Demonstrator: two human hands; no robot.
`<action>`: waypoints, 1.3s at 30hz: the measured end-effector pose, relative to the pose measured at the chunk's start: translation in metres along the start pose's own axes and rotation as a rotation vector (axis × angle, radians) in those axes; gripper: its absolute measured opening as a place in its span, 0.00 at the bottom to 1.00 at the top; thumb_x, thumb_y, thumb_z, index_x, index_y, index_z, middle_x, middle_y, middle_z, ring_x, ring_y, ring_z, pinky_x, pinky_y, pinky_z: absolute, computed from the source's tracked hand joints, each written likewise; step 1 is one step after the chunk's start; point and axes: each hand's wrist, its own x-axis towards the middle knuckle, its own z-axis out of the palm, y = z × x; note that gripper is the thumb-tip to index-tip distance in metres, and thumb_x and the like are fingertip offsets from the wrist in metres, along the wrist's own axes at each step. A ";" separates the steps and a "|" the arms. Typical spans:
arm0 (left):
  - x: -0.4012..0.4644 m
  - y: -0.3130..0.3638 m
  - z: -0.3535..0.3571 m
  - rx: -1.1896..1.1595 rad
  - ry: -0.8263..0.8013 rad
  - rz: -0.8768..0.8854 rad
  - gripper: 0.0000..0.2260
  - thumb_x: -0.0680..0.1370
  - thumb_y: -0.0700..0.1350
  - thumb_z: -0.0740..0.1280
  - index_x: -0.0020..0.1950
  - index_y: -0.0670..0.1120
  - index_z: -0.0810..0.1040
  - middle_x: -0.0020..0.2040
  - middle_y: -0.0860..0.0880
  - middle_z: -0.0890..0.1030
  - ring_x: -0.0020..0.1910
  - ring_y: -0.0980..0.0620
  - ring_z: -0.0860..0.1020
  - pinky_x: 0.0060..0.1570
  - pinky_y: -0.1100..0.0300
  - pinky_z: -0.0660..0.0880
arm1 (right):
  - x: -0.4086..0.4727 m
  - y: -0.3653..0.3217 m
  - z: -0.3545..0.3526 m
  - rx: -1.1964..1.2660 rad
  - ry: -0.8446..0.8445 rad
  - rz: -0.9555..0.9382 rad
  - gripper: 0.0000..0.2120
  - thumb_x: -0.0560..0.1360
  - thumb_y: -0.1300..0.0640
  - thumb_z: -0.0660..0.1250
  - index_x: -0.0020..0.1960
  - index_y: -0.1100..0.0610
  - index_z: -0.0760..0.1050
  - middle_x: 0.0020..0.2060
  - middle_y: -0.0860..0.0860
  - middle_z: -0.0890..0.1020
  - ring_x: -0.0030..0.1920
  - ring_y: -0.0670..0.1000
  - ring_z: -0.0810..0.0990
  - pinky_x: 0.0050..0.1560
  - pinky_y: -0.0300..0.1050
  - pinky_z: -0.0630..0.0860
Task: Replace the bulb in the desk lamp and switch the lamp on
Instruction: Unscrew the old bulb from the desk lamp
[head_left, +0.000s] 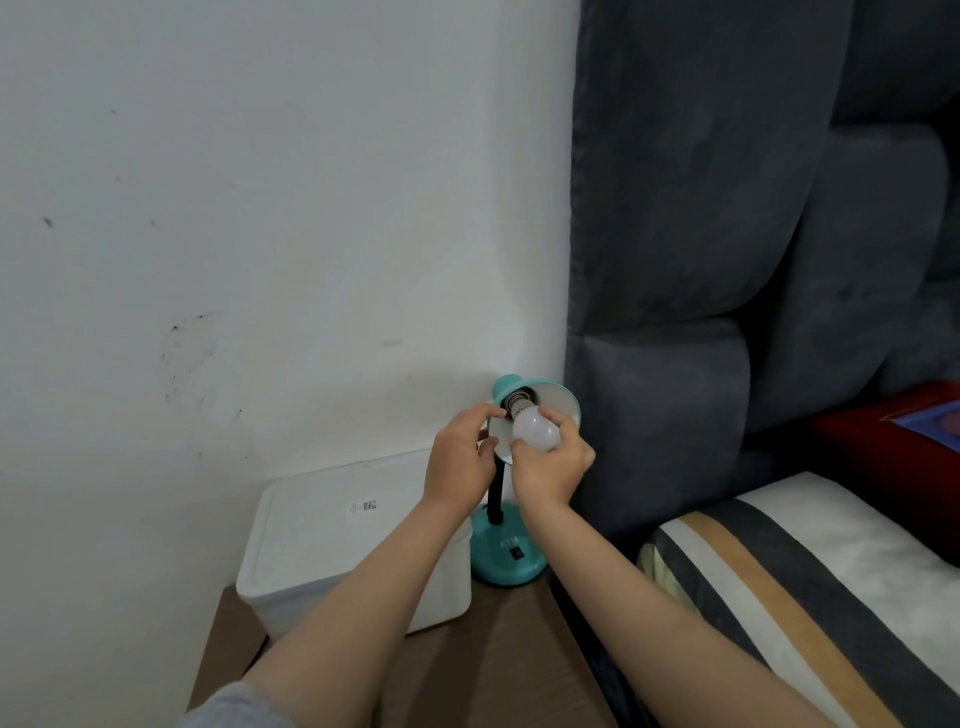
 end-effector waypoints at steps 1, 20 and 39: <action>0.000 0.000 0.000 0.002 -0.001 -0.003 0.17 0.73 0.31 0.63 0.54 0.51 0.76 0.53 0.47 0.80 0.48 0.47 0.79 0.52 0.50 0.78 | 0.000 0.000 -0.001 0.000 -0.006 -0.013 0.26 0.68 0.69 0.71 0.62 0.50 0.73 0.60 0.53 0.64 0.51 0.52 0.73 0.40 0.30 0.70; 0.000 0.002 0.000 0.017 -0.008 0.000 0.16 0.73 0.31 0.63 0.54 0.49 0.76 0.53 0.46 0.80 0.49 0.47 0.79 0.51 0.50 0.78 | 0.002 -0.005 0.000 0.017 0.024 0.000 0.19 0.69 0.66 0.72 0.56 0.53 0.75 0.59 0.54 0.66 0.48 0.50 0.72 0.30 0.24 0.69; -0.008 0.013 -0.009 0.056 -0.080 -0.007 0.19 0.73 0.32 0.63 0.61 0.48 0.74 0.57 0.47 0.79 0.56 0.47 0.77 0.55 0.58 0.73 | -0.005 -0.012 -0.022 -0.123 0.016 -0.010 0.24 0.67 0.59 0.73 0.61 0.57 0.72 0.59 0.54 0.75 0.49 0.49 0.74 0.45 0.41 0.70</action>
